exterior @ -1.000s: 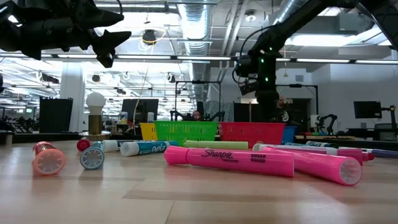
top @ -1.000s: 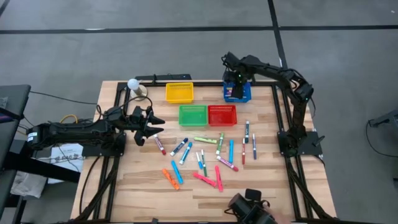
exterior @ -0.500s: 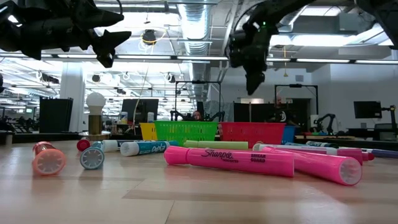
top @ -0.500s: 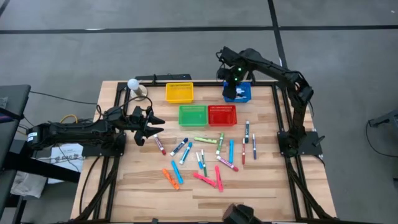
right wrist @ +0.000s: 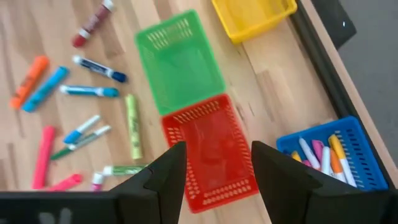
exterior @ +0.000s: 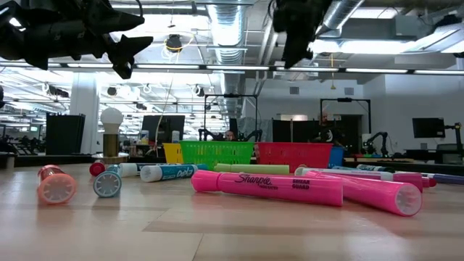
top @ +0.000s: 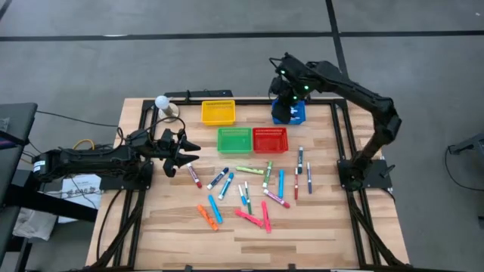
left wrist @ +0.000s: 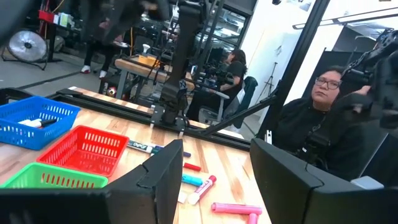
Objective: Pick & Place Markers
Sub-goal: Put the blue highlighter into the blue bin
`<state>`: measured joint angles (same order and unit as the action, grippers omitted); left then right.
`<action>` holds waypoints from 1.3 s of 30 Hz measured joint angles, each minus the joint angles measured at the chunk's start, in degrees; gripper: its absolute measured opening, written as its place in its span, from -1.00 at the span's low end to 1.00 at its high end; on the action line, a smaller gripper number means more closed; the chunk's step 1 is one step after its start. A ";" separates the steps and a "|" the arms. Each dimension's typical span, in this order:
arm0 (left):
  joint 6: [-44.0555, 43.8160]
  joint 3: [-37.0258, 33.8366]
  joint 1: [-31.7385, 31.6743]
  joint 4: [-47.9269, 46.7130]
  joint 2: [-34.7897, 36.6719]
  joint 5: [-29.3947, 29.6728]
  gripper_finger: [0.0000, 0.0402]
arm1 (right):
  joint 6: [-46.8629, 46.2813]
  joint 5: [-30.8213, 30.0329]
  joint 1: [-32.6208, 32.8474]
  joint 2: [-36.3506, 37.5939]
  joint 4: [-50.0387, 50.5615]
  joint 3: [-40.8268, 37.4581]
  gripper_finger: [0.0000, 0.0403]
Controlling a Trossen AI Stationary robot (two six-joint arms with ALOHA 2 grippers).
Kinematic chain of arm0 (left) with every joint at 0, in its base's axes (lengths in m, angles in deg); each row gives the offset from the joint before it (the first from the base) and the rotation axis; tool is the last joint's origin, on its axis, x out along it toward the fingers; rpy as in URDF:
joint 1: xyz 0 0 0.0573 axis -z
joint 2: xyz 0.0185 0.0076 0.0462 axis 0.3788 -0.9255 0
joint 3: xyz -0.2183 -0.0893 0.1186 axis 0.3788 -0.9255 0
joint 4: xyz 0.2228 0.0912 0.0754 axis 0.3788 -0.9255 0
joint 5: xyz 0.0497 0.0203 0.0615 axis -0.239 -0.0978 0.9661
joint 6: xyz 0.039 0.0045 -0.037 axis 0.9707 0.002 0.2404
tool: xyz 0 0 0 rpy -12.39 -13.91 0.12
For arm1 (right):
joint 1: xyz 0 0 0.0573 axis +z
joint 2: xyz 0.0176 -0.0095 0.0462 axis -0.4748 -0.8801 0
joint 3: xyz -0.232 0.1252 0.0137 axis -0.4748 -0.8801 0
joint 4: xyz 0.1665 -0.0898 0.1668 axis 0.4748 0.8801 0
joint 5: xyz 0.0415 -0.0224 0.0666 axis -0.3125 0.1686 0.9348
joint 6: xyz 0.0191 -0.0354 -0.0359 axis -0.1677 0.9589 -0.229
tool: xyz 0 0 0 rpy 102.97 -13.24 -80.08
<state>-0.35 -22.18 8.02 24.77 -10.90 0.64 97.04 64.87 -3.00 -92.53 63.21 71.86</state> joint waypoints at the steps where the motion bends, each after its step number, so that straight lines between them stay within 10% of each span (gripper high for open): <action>1: 0.00 -0.02 0.00 -0.02 0.01 0.00 -0.07 | -0.82 0.00 0.63 0.85 -0.12 0.00 -0.15; 16: -1.82 -0.02 0.00 0.32 -0.01 0.00 -0.07 | -12.00 -8.16 14.21 8.08 -5.21 -0.99 -0.15; 39: -11.13 -0.02 5.93 5.67 0.03 -0.09 -0.07 | -25.29 -15.47 23.60 22.51 -28.60 -29.67 -0.16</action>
<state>-11.47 -22.20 13.95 30.44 -10.86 0.56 71.75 49.39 20.60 -70.02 34.61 42.20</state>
